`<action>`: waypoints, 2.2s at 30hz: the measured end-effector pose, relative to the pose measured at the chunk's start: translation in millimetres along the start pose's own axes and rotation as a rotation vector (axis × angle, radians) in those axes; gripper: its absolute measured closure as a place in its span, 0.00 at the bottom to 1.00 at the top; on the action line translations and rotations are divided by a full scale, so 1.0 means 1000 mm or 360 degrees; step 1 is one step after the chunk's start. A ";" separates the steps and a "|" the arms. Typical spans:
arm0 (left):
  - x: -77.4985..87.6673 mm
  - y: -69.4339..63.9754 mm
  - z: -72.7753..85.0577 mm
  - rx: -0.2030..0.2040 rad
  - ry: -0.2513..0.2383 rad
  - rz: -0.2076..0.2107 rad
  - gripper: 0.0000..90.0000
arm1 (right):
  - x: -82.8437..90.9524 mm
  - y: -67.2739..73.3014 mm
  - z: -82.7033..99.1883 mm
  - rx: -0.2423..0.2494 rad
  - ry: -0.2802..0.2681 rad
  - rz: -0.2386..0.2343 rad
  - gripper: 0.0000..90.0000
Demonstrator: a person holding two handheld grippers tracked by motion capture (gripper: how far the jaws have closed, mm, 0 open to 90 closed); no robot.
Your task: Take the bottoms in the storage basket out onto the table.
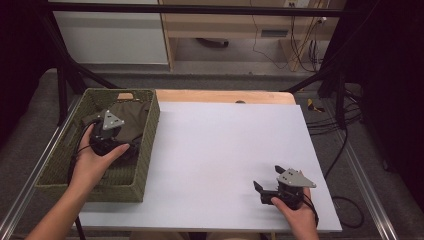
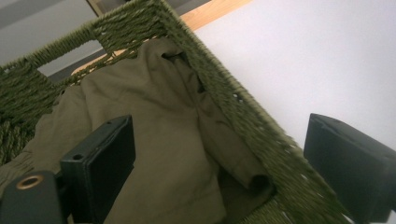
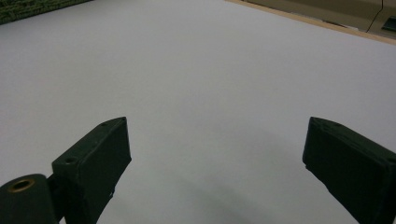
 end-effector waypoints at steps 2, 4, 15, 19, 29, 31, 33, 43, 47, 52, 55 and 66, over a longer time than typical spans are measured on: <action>-0.008 0.006 0.002 0.0011 0.0023 -0.0021 0.10 | 0.000 0.000 0.001 -0.0003 0.0002 0.0004 0.09; -0.017 0.013 0.005 0.0030 0.0042 -0.0044 0.10 | 0.001 -0.001 0.001 -0.0009 0.0001 0.0008 0.09; -0.045 0.048 0.022 0.0138 0.0083 -0.0113 0.11 | 0.002 -0.004 0.002 -0.0016 0.0006 0.0029 0.09; -0.048 0.051 0.023 0.0171 0.0086 -0.0125 0.11 | 0.001 -0.003 0.002 -0.0011 0.0011 0.0028 0.09; -0.052 0.047 0.024 0.0134 0.0096 -0.0118 0.12 | 0.001 -0.003 0.003 -0.0006 0.0020 0.0031 0.09; -0.052 0.044 0.024 0.0124 0.0104 -0.0105 0.12 | 0.001 -0.003 0.003 -0.0004 0.0020 0.0032 0.09; -0.052 0.043 0.025 0.0113 0.0113 -0.0092 0.11 | 0.001 -0.003 0.003 -0.0004 0.0021 0.0031 0.09; -0.075 0.034 0.045 0.0050 0.0373 -0.0029 0.08 | 0.001 -0.001 0.003 0.0001 0.0031 0.0006 0.09; -0.080 0.035 0.050 0.0068 0.0428 -0.0035 0.05 | 0.000 0.000 0.003 0.0001 0.0036 0.0000 0.09; -0.086 0.043 0.056 0.0112 0.0439 -0.0050 0.04 | 0.000 0.001 0.004 0.0016 0.0041 -0.0013 0.09; -0.090 0.046 0.059 0.0114 0.0457 -0.0051 0.03 | -0.001 0.002 0.004 0.0021 0.0045 -0.0020 0.09; -0.100 0.046 0.064 0.0090 0.0465 -0.0059 0.00 | -0.002 0.005 0.005 0.0042 0.0062 -0.0031 0.09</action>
Point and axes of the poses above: each handheld gripper's, and its own axes: x roughly backward along the jaws, z roughly out of its underside, y roughly to its left, the point moved 6 cm from there along -x, roughly forward along the jaws, and after that the axes turned 2 degrees about z, right-handed, at the moved point
